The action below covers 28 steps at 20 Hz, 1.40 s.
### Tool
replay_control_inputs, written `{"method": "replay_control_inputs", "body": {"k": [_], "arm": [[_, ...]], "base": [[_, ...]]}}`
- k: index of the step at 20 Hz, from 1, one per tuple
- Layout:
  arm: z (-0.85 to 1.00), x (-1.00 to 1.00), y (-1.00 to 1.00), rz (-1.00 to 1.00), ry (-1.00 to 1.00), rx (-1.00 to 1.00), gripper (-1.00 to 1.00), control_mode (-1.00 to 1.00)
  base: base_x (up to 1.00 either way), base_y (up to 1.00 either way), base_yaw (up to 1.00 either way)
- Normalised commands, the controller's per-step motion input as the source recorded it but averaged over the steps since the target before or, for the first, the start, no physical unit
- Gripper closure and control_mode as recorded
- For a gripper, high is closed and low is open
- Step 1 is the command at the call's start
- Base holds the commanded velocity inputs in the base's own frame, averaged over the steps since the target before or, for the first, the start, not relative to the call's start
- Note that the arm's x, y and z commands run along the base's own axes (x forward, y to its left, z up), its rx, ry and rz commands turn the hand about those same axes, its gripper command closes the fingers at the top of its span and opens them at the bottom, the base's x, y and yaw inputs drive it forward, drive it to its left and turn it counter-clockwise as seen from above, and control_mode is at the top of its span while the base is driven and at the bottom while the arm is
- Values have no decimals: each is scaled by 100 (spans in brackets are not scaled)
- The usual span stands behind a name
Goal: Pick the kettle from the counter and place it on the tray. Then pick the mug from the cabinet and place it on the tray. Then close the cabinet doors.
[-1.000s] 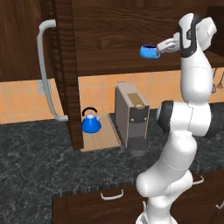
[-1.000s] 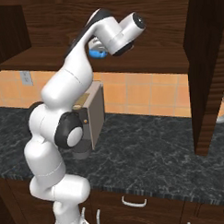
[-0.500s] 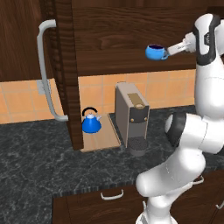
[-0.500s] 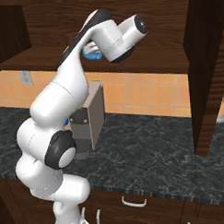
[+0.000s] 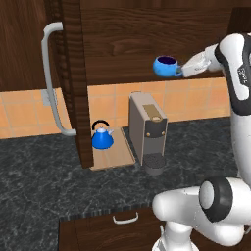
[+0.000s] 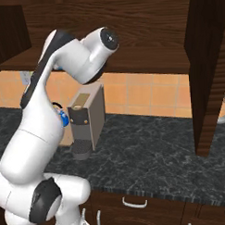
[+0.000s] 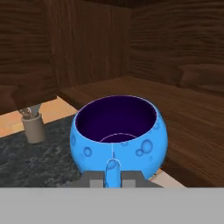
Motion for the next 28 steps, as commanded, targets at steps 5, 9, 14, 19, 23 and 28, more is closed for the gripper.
{"method": "replay_control_inputs", "body": {"k": [5,9,14,19,23,28], "arm": [[-27,-90,70,-1,4,-5,100,-100],[-33,-37,29,2,19,-3,100,-100],[-60,-2,68,0,14,0,100,-100],[-65,5,92,-9,11,0,100,-100],[-51,29,74,-34,5,0,100,-100],[-37,47,18,-31,11,0,100,-100]], "base": [[0,0,0],[0,0,0],[0,0,0],[0,0,0],[0,0,0],[0,0,0]]}}
